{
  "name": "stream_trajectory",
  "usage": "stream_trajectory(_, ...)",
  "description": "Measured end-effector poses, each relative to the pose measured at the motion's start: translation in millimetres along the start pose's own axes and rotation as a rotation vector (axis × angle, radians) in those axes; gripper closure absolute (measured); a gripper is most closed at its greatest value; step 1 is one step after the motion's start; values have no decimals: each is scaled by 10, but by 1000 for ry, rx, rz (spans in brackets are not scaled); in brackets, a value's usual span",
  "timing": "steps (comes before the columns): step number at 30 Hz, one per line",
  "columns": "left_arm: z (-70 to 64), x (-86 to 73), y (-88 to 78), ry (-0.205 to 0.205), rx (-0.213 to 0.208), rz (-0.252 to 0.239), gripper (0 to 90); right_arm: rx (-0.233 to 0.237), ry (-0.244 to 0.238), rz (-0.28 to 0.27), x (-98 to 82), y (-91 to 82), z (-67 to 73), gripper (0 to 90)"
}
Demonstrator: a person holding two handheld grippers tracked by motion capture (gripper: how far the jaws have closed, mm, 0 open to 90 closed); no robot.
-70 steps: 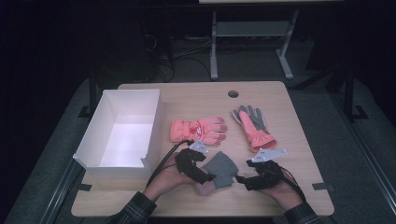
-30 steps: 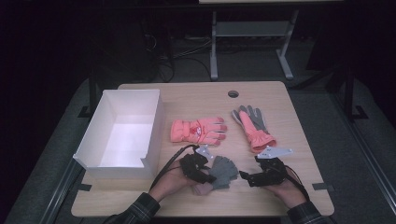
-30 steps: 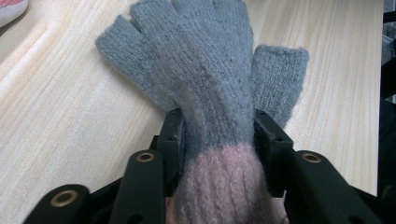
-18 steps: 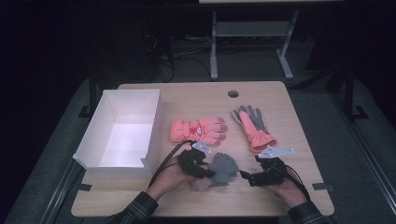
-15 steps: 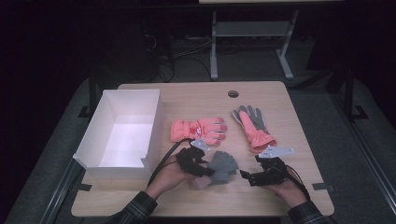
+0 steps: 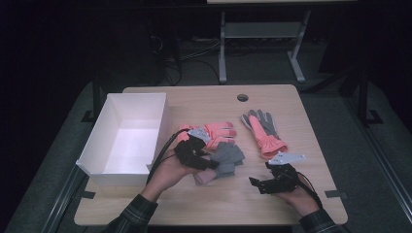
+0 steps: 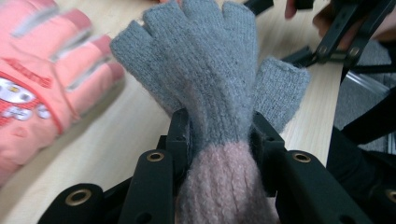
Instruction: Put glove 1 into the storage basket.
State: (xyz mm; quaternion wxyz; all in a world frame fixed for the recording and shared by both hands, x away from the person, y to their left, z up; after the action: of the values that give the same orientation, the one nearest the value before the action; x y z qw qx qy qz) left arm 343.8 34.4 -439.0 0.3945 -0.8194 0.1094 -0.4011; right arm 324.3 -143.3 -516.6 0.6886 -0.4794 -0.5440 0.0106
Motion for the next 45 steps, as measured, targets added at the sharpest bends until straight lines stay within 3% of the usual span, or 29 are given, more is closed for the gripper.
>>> stream_trajectory(7,33,176,-211,-1,2,-43,662,6,-2,5,-5,17,10,136)
stream_trajectory(15,166,356,-586,-4,24,-112,662,10,4,11,-15,22,11,136)
stream_trajectory(16,199,372,-691,-11,37,-134,662,12,5,12,-16,28,15,136)
stream_trajectory(21,278,360,-887,-23,65,-161,662,17,9,14,-13,32,30,136)
stream_trajectory(22,338,354,-984,-33,87,-181,662,17,7,15,-14,35,29,136)
stream_trajectory(28,539,309,-1213,-66,143,-218,662,17,2,14,-22,37,18,136)
stream_trajectory(38,908,187,-1580,-160,228,-297,662,22,-1,13,-12,44,32,136)
stream_trajectory(45,1136,52,-1764,-210,285,-312,662,30,-8,10,12,63,39,136)
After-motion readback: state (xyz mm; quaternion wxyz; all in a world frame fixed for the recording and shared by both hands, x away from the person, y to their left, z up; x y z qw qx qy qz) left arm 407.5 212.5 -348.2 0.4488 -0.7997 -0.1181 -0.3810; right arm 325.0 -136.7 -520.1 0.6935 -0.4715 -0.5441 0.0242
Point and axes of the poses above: each handheld gripper's, and its own axes: y roughly forward along the jaws, x roughly out of its top, z roughly to its left, the point moved 10 cm from there along y, roughly forward along the jaws, and after that the axes turned 14 degrees about -y, right-handed, at the moved point
